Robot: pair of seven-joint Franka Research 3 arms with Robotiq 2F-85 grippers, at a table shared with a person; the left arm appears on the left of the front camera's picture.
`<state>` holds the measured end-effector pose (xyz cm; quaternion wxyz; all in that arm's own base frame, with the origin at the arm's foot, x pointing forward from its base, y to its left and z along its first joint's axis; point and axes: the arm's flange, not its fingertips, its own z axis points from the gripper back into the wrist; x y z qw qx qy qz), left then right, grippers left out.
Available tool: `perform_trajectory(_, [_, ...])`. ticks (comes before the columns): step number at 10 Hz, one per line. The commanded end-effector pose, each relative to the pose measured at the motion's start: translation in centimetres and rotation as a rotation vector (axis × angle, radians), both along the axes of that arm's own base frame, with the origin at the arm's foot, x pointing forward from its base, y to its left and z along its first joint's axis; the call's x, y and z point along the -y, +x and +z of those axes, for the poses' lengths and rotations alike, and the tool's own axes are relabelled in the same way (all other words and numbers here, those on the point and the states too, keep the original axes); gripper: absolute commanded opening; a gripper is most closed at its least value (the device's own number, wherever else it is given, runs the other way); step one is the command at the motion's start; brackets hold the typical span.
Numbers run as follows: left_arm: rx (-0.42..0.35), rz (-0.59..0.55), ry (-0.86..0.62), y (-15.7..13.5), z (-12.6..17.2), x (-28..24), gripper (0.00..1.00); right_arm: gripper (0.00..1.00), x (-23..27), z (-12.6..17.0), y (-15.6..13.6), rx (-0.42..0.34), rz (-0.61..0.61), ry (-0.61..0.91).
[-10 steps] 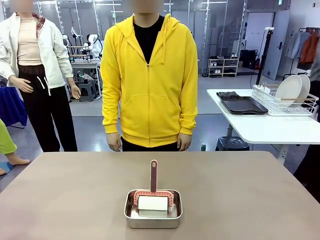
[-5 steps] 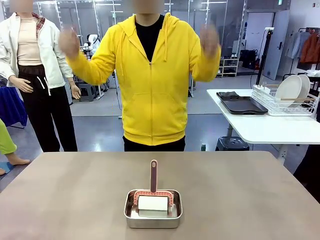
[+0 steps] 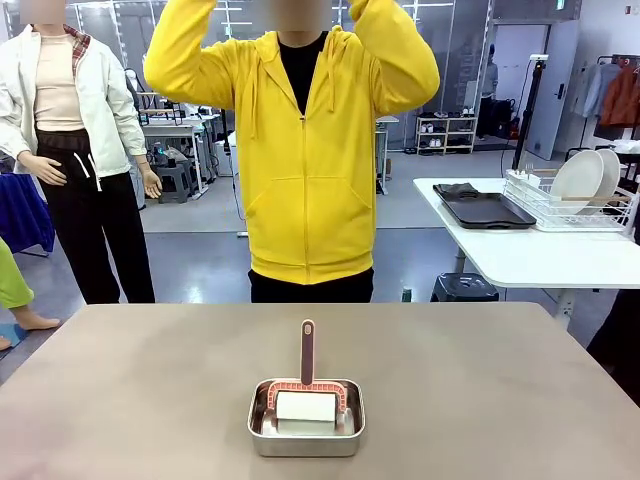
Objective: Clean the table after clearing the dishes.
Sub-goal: Place the Lint Roller back on top of the Airtight Container.
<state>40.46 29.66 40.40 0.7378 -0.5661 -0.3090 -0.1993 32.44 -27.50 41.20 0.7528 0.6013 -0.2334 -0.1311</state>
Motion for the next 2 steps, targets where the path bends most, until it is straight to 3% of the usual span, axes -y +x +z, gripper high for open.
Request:
perform_trajectory(1, [-0.004, 0.000, 0.011, -0.53, 0.16, 0.09, 1.00, 1.00, -0.11, 0.30, -0.09, 0.013, 0.005, -0.005])
perform_trajectory(2, [-0.004, 0.000, 0.011, -0.53, 0.16, 0.09, 1.00, 1.00, -0.11, 0.30, -0.09, 0.013, 0.005, -0.005])
